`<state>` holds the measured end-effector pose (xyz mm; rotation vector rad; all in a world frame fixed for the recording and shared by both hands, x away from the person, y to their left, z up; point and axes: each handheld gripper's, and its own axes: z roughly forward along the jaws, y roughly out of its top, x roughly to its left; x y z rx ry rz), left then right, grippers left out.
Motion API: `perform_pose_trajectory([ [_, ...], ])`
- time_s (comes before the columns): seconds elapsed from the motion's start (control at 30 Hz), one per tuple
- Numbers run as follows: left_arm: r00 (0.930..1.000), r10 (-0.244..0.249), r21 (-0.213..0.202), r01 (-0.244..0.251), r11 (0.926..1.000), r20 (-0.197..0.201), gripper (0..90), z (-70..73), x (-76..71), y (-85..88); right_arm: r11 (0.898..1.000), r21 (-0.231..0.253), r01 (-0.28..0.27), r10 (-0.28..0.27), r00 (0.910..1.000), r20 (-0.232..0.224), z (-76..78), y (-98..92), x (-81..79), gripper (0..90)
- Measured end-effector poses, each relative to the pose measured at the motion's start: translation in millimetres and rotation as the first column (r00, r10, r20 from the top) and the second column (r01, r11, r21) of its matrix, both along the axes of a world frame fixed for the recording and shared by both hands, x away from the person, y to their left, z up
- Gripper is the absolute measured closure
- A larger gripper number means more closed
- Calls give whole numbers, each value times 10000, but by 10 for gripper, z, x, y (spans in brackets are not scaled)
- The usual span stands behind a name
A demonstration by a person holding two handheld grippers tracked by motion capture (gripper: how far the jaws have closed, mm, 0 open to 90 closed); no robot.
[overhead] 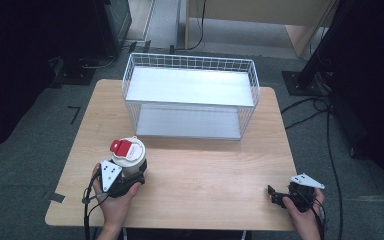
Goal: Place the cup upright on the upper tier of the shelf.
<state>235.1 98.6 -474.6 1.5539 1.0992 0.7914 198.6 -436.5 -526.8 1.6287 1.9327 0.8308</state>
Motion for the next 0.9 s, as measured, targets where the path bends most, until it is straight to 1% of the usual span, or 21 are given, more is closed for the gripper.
perform_pose_trajectory([
  [0.3,9979,-305,-87,310,9995,580,120,263,117,-176,10000,0,0,0,10000,-2,0,0,0,2],
  [0.47,9953,-369,-124,381,9992,900,120,400,174,-262,10000,16,-25,25,10000,-1,0,0,-1,2],
  [0.57,9924,-365,-169,387,9991,1171,120,477,213,-301,10000,14,-30,30,10000,0,0,0,0,2],
  [0.67,9874,-396,-247,439,9987,1531,120,553,256,-333,10000,23,-26,26,10000,-7,0,0,-1,2],
  [0.77,9807,-496,-163,536,9984,1890,120,644,307,-374,10000,36,-42,42,10000,-1,0,1,-1,2],
  [0.9,9734,-466,-73,495,9987,2242,120,750,359,-435,10000,15,-78,78,10000,-2,0,-1,-1,2],
])
